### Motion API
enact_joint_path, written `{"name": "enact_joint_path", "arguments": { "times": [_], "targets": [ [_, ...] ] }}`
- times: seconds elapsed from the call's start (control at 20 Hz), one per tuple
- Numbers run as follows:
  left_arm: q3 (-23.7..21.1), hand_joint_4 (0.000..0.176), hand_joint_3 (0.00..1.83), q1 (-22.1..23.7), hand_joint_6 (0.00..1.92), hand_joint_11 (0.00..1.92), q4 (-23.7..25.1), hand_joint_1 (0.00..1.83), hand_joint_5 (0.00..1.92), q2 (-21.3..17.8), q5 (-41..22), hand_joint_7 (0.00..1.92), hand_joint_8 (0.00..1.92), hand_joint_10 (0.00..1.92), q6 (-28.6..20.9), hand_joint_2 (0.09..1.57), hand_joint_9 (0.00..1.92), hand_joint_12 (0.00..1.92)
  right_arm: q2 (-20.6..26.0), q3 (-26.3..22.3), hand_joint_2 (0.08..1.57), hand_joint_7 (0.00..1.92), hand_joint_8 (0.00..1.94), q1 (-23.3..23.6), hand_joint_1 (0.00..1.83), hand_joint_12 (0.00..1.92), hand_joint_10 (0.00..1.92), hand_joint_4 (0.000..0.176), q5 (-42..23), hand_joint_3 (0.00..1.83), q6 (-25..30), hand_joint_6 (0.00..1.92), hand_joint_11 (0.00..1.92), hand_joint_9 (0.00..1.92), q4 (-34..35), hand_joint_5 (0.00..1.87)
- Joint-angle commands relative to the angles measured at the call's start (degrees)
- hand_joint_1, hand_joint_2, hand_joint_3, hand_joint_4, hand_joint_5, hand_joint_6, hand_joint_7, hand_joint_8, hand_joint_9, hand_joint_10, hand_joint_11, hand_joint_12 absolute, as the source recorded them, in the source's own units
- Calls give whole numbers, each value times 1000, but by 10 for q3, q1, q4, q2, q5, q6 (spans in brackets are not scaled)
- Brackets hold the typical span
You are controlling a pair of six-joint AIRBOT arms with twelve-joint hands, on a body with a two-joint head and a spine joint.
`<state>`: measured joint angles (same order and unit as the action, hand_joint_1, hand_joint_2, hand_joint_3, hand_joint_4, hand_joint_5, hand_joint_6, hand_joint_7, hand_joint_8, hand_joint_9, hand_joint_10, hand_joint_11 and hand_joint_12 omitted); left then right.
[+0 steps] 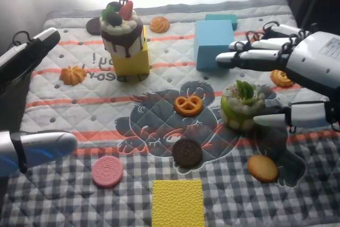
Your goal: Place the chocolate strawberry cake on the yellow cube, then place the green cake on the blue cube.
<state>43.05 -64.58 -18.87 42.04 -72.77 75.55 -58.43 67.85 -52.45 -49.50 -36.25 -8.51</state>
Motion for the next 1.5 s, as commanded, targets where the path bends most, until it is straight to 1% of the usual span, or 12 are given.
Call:
{"name": "enact_joint_path", "arguments": {
  "times": [0.0,0.35,0.4,0.45,0.5,0.55,0.6,0.8,0.9,1.1,1.35,1.45],
  "targets": [
    [1,176,6,3,0,0,6,699,0,0,-70,0,0,0,-5,836,0,0,0,1,1048,285,6,9,854,1127,5,144,-66,0,1,9,7,386,11,338],
    [1,176,0,1,0,0,6,739,0,2,-71,0,0,0,-10,827,0,0,-7,10,1062,400,7,10,898,1057,23,139,-31,1,1,3,122,577,-1,387],
    [1,176,2,1,0,0,6,740,0,2,-71,0,0,0,-10,833,0,0,-7,10,1050,529,14,10,980,1128,42,107,-31,0,1,5,244,688,-1,458],
    [1,176,3,1,0,0,5,725,0,2,-72,0,0,0,-10,835,0,0,-14,16,1028,712,31,17,1113,1104,74,42,-15,0,1,13,426,832,-9,588],
    [2,176,1,1,0,0,5,712,0,2,-72,0,0,0,-10,832,0,0,-15,17,1115,920,820,18,1300,1335,275,0,-12,0,1,4,607,1032,-11,762],
    [2,176,0,1,0,0,5,698,0,2,-72,0,0,0,-10,829,0,0,-15,17,1162,848,1193,18,1356,1373,1120,0,-12,0,1,757,779,968,-11,767],
    [2,176,0,1,0,0,5,712,0,2,-73,0,0,0,-10,814,0,0,-23,24,1170,826,1275,25,1364,1405,1323,0,6,0,1,905,833,946,-18,766],
    [1,176,0,-4,0,0,5,734,0,3,-77,0,0,0,-17,827,0,0,-25,26,1207,804,1523,26,1229,1588,1362,0,15,2,2,938,781,841,-18,844],
    [1,176,6,-4,0,0,5,756,0,3,-77,0,0,0,-17,841,0,0,-25,26,1179,842,1436,26,1230,1474,1147,0,15,0,2,888,633,789,-18,915],
    [1,176,7,-9,0,0,0,745,0,4,-80,0,0,0,-21,848,0,0,-20,25,1189,834,1249,26,1347,1281,1390,0,-26,0,18,1207,339,724,-2,819],
    [1,176,3,-10,0,0,-2,761,0,6,-80,0,0,0,-21,844,0,0,-5,17,1170,888,1339,26,1226,1533,1076,0,-91,0,26,918,541,747,22,897],
    [1,176,0,-11,0,0,-4,747,0,7,-80,0,0,0,-21,838,0,0,6,18,1136,946,1077,35,1339,1248,1208,0,-142,0,26,996,681,828,38,920]
  ]
}}
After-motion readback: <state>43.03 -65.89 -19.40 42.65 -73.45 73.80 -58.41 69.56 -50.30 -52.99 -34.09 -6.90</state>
